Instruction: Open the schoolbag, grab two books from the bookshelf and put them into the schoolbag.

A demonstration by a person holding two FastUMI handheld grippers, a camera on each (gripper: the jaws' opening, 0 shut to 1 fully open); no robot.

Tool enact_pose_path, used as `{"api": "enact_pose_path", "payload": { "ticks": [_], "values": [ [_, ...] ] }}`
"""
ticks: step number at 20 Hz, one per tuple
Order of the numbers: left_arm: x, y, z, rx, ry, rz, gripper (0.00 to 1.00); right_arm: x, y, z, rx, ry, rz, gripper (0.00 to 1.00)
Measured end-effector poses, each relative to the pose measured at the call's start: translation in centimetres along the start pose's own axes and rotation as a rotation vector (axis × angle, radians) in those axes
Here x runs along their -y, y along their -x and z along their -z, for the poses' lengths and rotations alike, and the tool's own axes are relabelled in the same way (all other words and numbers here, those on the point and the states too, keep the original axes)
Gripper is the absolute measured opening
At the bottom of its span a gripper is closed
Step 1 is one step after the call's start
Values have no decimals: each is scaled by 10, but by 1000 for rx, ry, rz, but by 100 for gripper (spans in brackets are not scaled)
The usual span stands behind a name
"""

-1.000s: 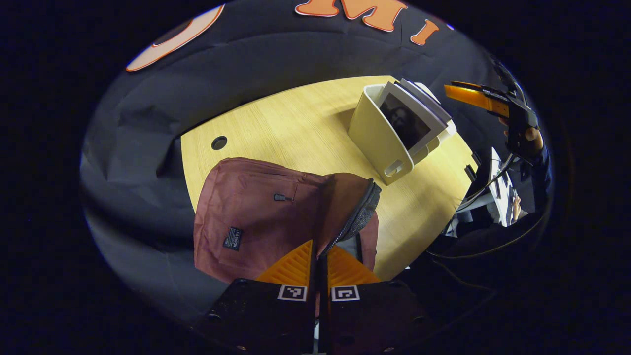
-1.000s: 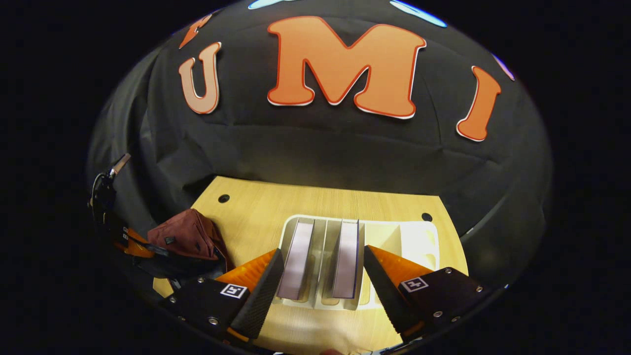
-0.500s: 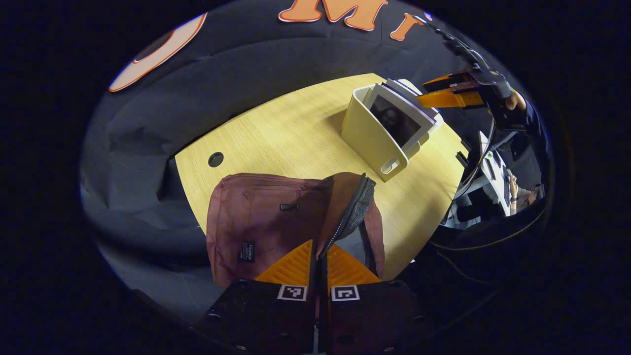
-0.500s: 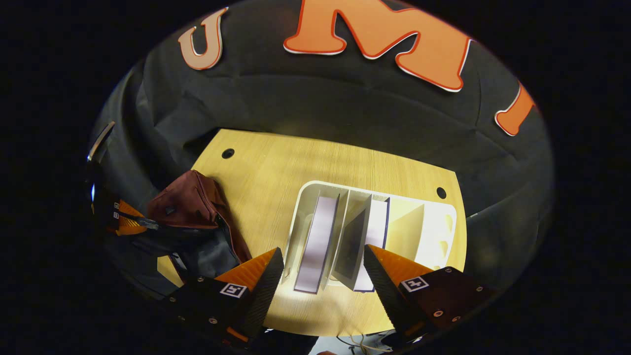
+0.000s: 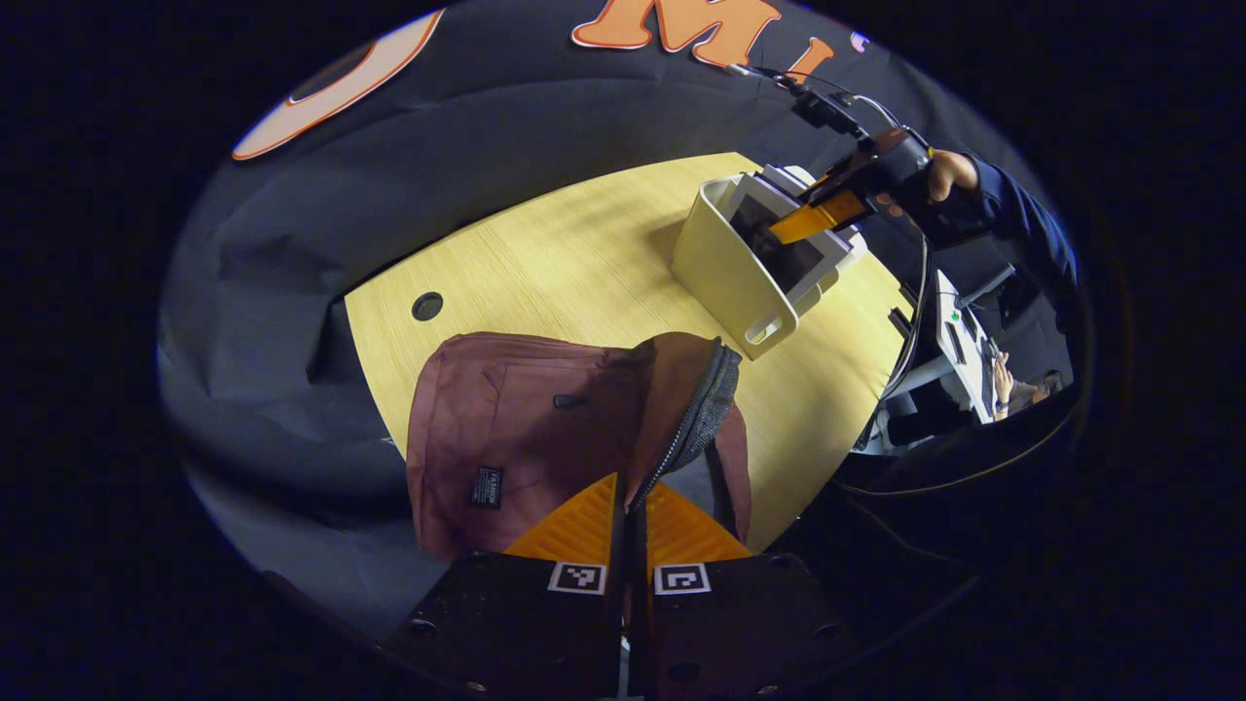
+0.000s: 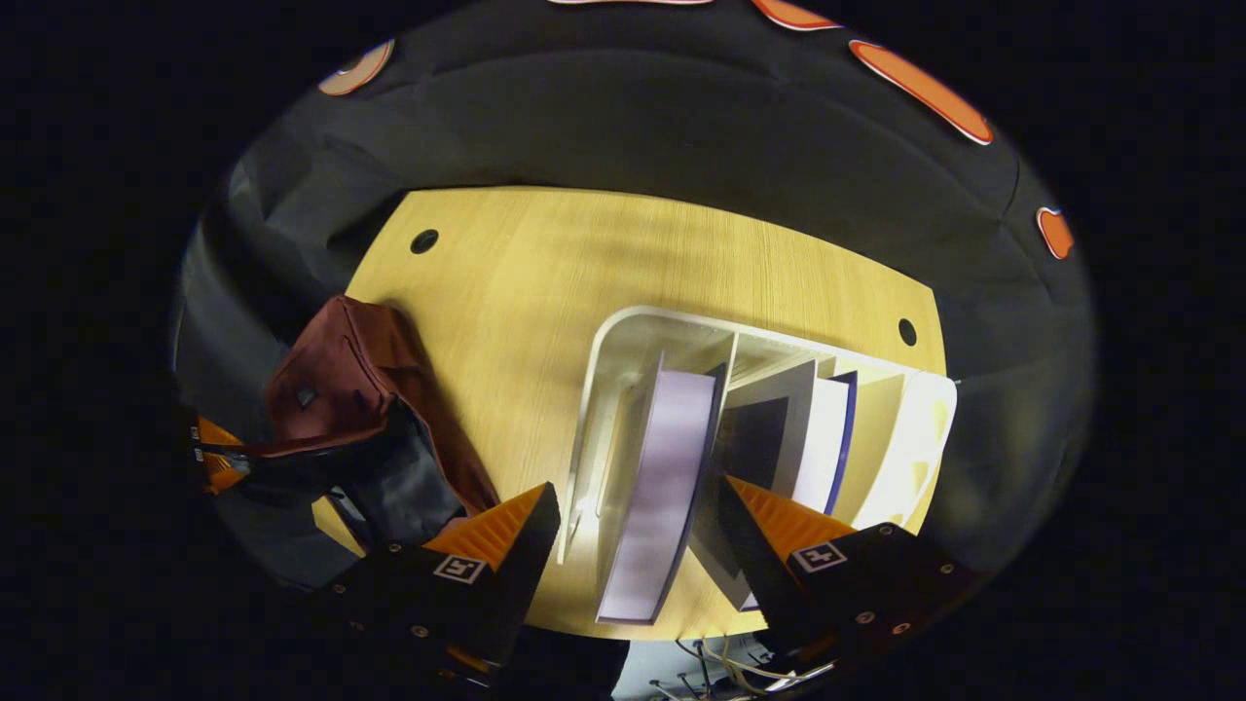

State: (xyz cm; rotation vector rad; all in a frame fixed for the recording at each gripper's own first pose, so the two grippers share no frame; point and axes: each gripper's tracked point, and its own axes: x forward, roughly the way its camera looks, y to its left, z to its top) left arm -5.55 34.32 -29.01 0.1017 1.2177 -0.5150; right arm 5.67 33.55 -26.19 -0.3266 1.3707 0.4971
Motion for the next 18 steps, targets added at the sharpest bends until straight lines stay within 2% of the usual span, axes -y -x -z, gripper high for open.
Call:
{"api": "enact_pose_path", "payload": {
  "ticks": [2, 3, 4, 5, 6, 7, 8, 9, 10, 11, 12, 13, 14, 18],
  "values": [
    [4, 0, 0, -2, -2, 14, 4, -1, -10, 0, -35, -7, 5, 93],
    [6, 0, 1, -2, -3, 25, 4, -5, -12, 0, -55, -7, -12, 88],
    [7, 0, 1, -6, -1, 30, 4, -9, -16, 0, -72, -20, -21, 76],
    [6, -1, 2, -7, 0, 30, 4, -11, -23, 5, -96, -23, -25, 80],
    [4, 0, 0, -10, 5, 29, 4, -10, -28, 10, -117, -19, -14, 77],
    [2, -1, 0, -11, 7, 24, 4, -9, -36, 16, -139, -11, 2, 69],
    [2, -1, 0, -13, 15, 20, 4, -8, -41, 24, -157, -9, 10, 65],
    [1, 0, 2, -12, 17, 19, 4, -11, -46, 30, -174, -19, 1, 50],
    [1, 0, 1, -12, 21, 18, 4, -15, -47, 34, -190, -40, -9, 55],
    [0, -1, 2, -11, 22, 14, 4, -18, -45, 35, -188, -61, -17, 41],
    [0, -1, 2, -10, 25, 10, 4, -15, -43, 35, -197, -62, -25, 39],
    [-2, 0, 2, -12, 33, 5, 4, -13, -39, 33, -194, -67, -25, 51],
    [-2, -1, 1, -12, 38, 4, 4, -11, -36, 33, -185, -68, -29, 43],
    [3, -1, 4, -10, 53, 1, 4, -4, -6, 31, -142, -99, -72, 42]
  ]
}}
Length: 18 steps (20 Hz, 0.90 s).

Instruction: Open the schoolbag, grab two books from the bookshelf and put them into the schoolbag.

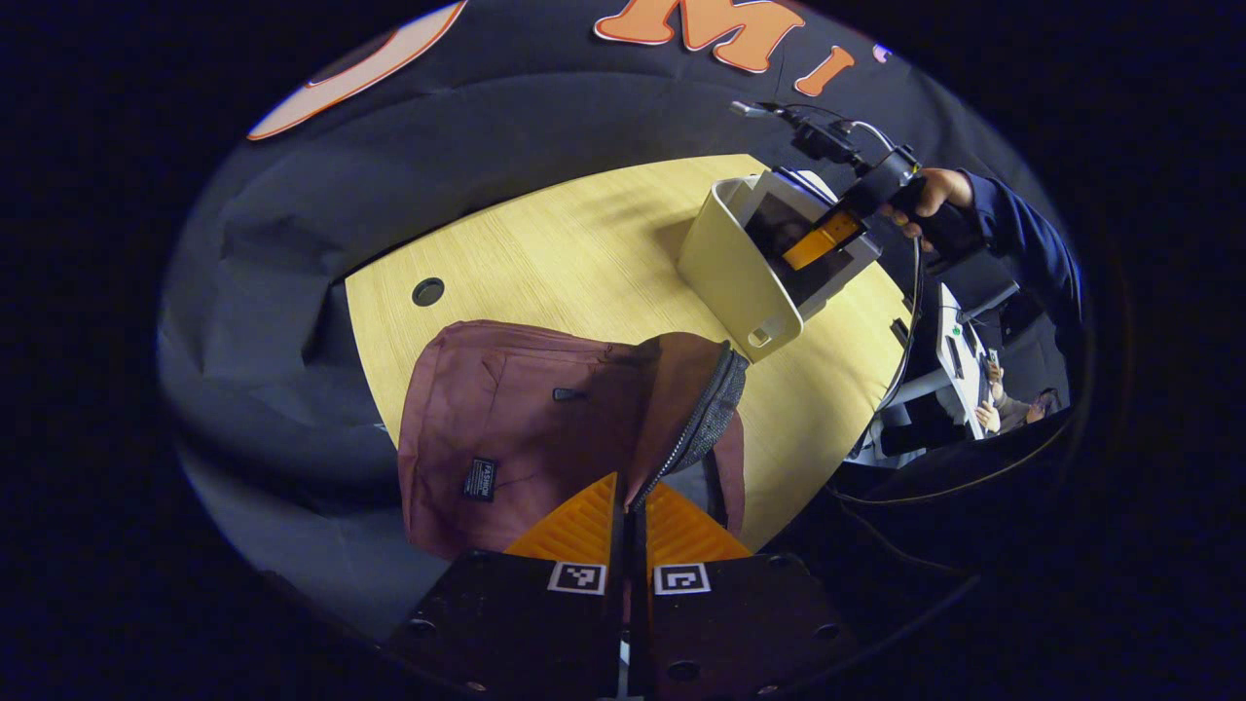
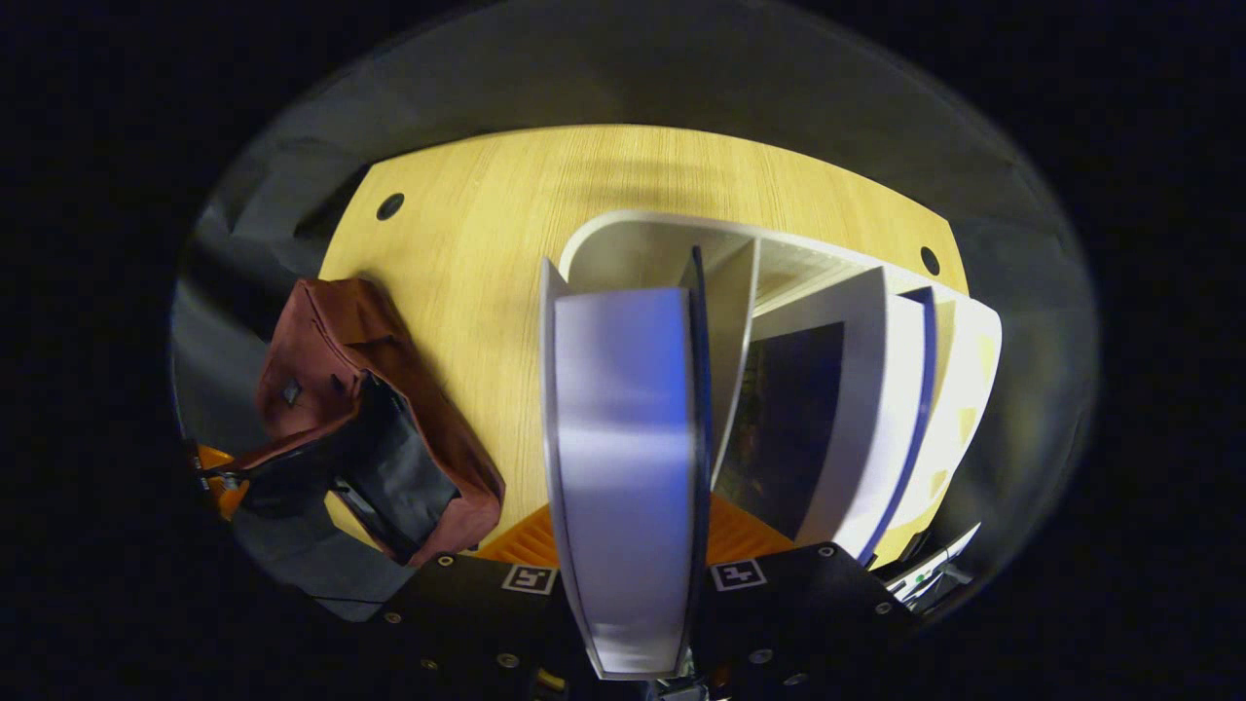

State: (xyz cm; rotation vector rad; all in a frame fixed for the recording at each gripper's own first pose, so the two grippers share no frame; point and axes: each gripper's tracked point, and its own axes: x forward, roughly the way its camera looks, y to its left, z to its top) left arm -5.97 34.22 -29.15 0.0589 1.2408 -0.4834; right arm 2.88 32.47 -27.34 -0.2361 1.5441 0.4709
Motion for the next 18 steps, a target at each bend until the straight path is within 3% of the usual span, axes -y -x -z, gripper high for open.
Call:
{"api": "enact_pose_path", "payload": {
  "ticks": [7, 14, 18],
  "values": [
    [3, 1, 3, 3, 12, -14, 4, 10, 77, -3, 130, -10, -57, 42],
    [3, 4, -3, -11, -5, -40, 4, -5, 149, 12, 272, -24, -195, 42],
    [4, 5, -6, -12, -12, -46, 4, -18, 165, 21, 331, -46, -273, 42]
  ]
}}
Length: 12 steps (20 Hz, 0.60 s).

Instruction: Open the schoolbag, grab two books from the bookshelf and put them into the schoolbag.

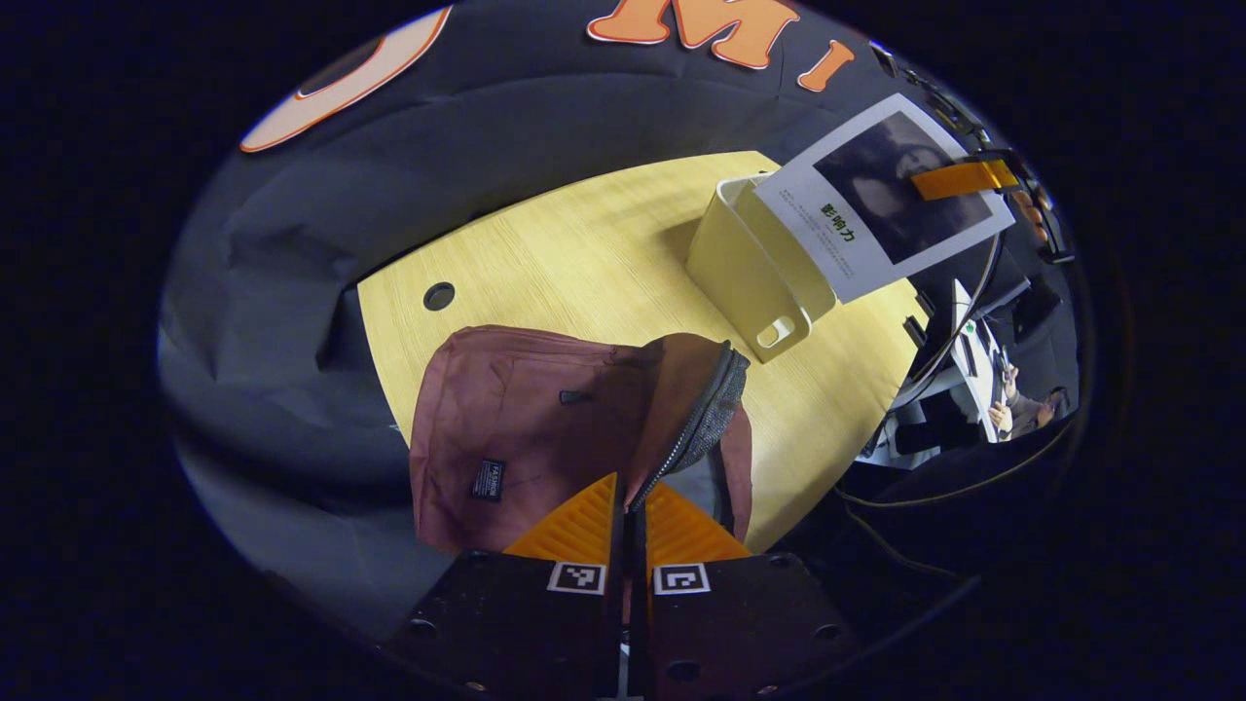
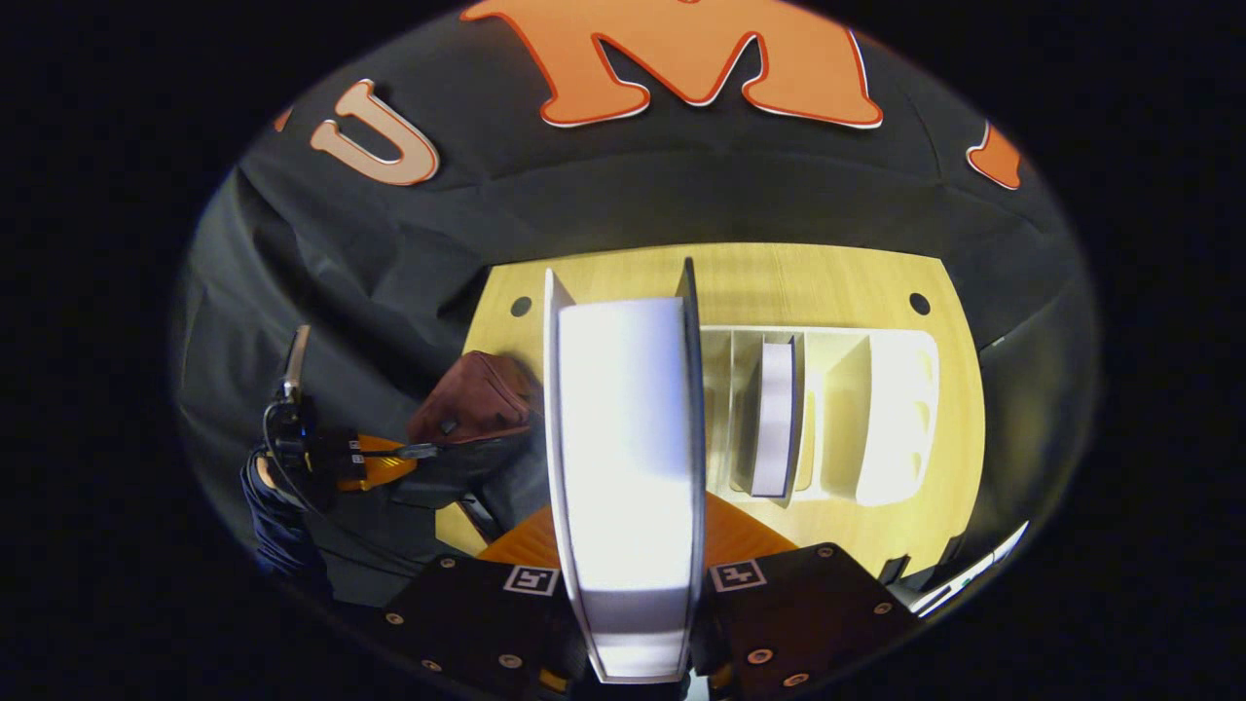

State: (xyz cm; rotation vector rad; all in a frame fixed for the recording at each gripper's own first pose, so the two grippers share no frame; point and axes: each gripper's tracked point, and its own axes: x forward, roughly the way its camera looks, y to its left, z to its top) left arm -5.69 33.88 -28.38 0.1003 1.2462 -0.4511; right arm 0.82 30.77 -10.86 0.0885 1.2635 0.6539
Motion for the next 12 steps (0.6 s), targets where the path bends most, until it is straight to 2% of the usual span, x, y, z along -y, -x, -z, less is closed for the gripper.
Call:
{"api": "enact_pose_path", "payload": {
  "ticks": [5, 12],
  "values": [
    [-1, 1, -2, -7, 5, -16, 4, -21, -11, 25, 24, -60, -81, 41],
    [8, 9, -6, -2, -6, -33, 4, -61, -70, 80, -13, -205, -229, 41]
  ]
}}
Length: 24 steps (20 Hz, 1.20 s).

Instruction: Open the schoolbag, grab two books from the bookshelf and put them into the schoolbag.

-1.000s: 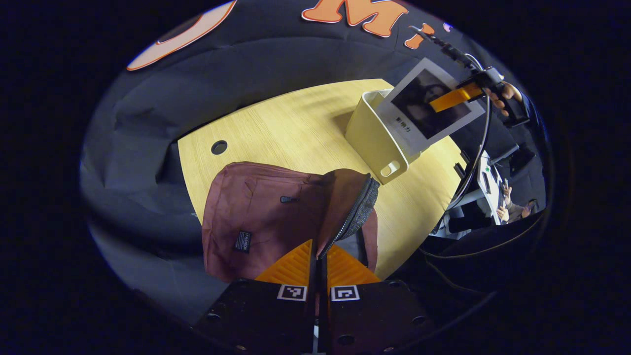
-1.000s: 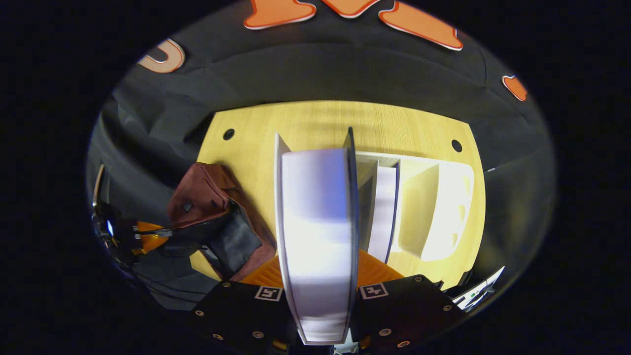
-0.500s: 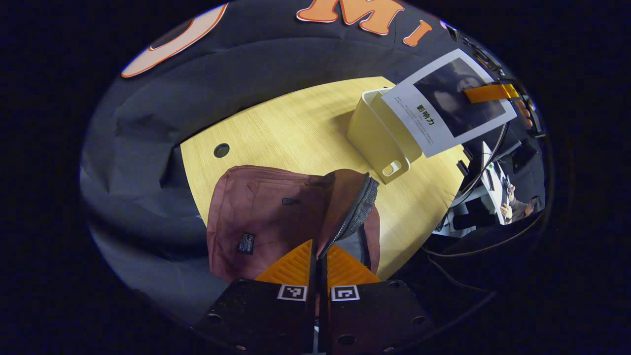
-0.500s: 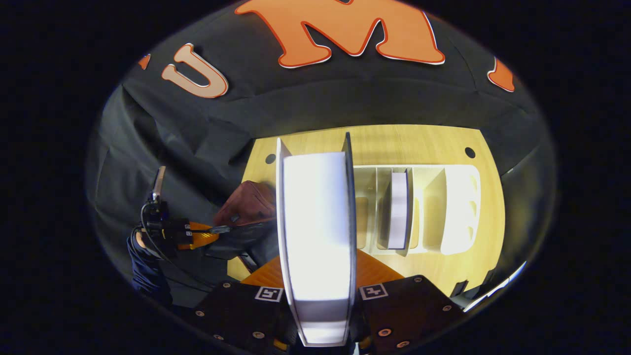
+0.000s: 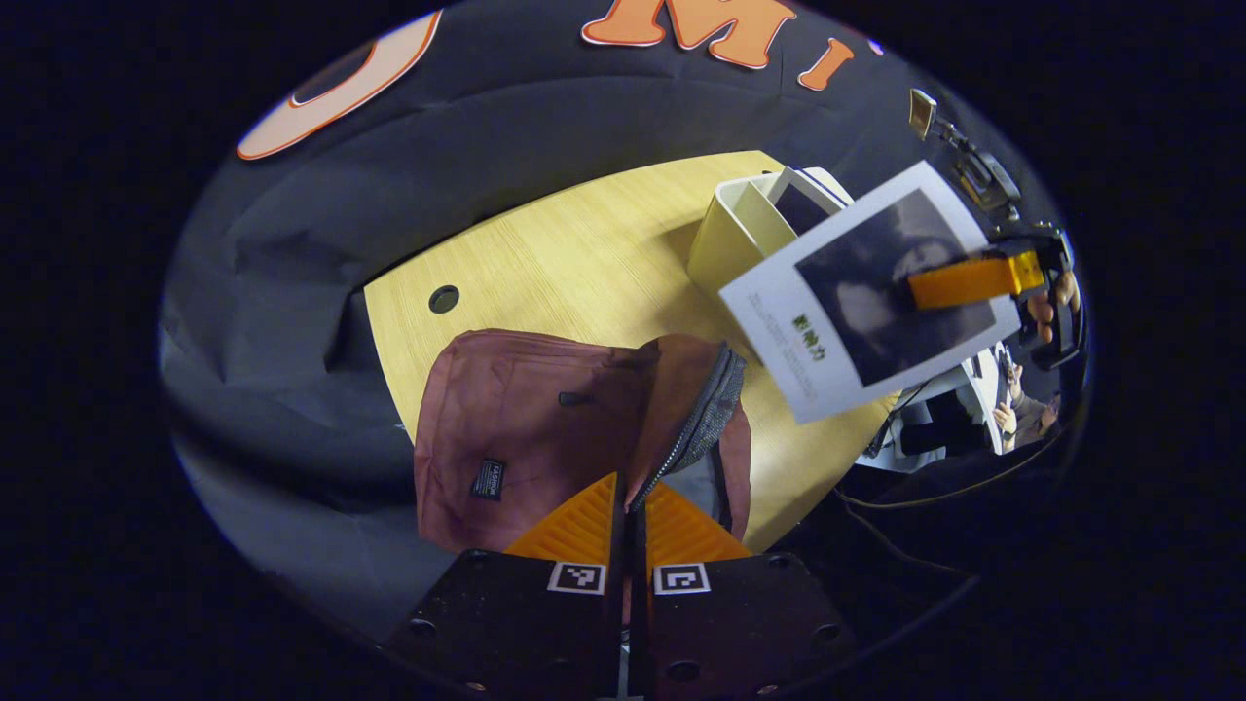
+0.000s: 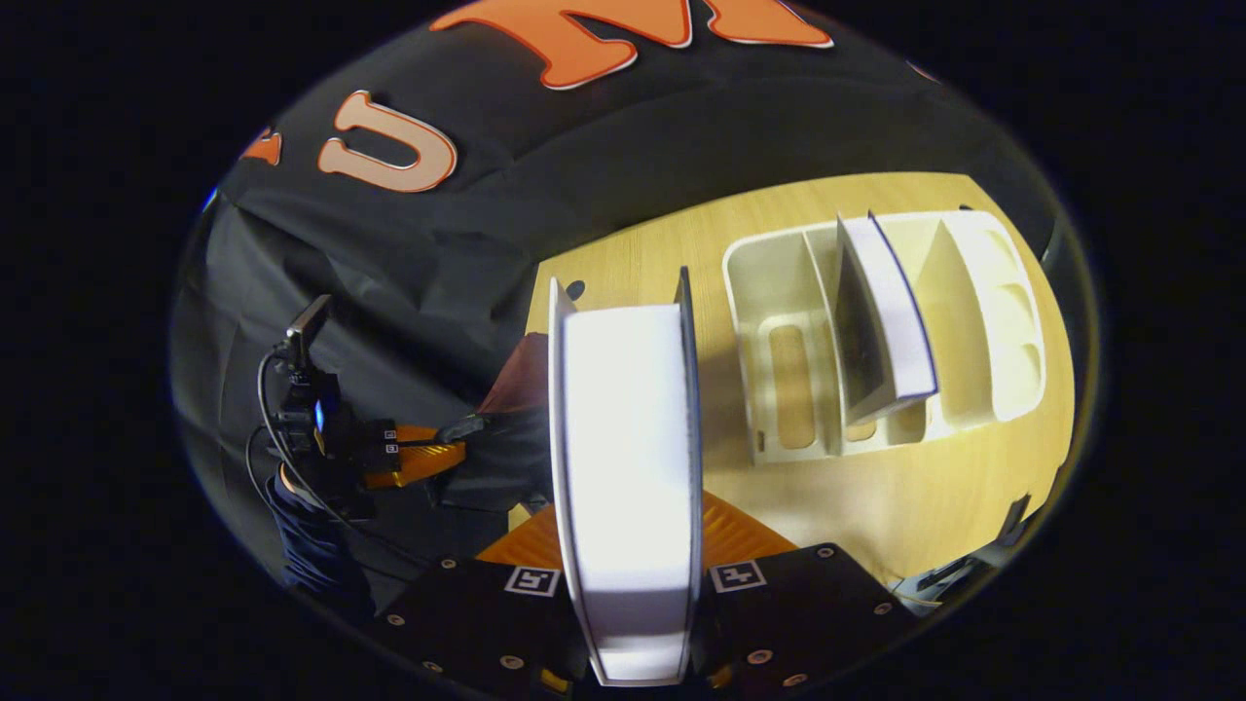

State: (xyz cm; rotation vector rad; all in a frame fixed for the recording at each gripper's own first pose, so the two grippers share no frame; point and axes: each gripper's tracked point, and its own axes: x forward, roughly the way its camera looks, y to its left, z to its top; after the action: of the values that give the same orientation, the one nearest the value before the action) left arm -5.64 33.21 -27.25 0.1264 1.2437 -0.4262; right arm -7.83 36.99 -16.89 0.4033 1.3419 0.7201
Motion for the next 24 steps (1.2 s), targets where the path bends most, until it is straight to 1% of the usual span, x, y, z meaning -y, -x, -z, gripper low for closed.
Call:
{"api": "enact_pose_path", "payload": {
  "ticks": [5, 9, 13, 15, 18, 19, 22, 24],
  "values": [
    [11, 10, -6, 10, -15, -21, 4, -17, -47, 27, -10, -58, -53, 41],
    [18, 14, -11, 13, -29, -27, 4, -29, -89, 39, -18, -118, -105, 41],
    [21, 17, -14, 19, -27, -29, 4, -35, -127, 50, -15, -176, -134, 41],
    [25, 18, -14, 25, -20, -22, 4, -41, -146, 48, 9, -201, -151, 41],
    [29, 19, -15, 42, -2, -6, 4, -63, -170, 39, 54, -238, -202, 41],
    [31, 20, -16, 49, 5, 1, 4, -66, -174, 42, 60, -249, -217, 41],
    [37, 22, -23, 68, 14, 11, 4, -82, -186, 43, 78, -348, -288, 41],
    [39, 20, -20, 69, 21, 21, 4, -85, -195, 46, 88, -380, -304, 41]
  ]
}}
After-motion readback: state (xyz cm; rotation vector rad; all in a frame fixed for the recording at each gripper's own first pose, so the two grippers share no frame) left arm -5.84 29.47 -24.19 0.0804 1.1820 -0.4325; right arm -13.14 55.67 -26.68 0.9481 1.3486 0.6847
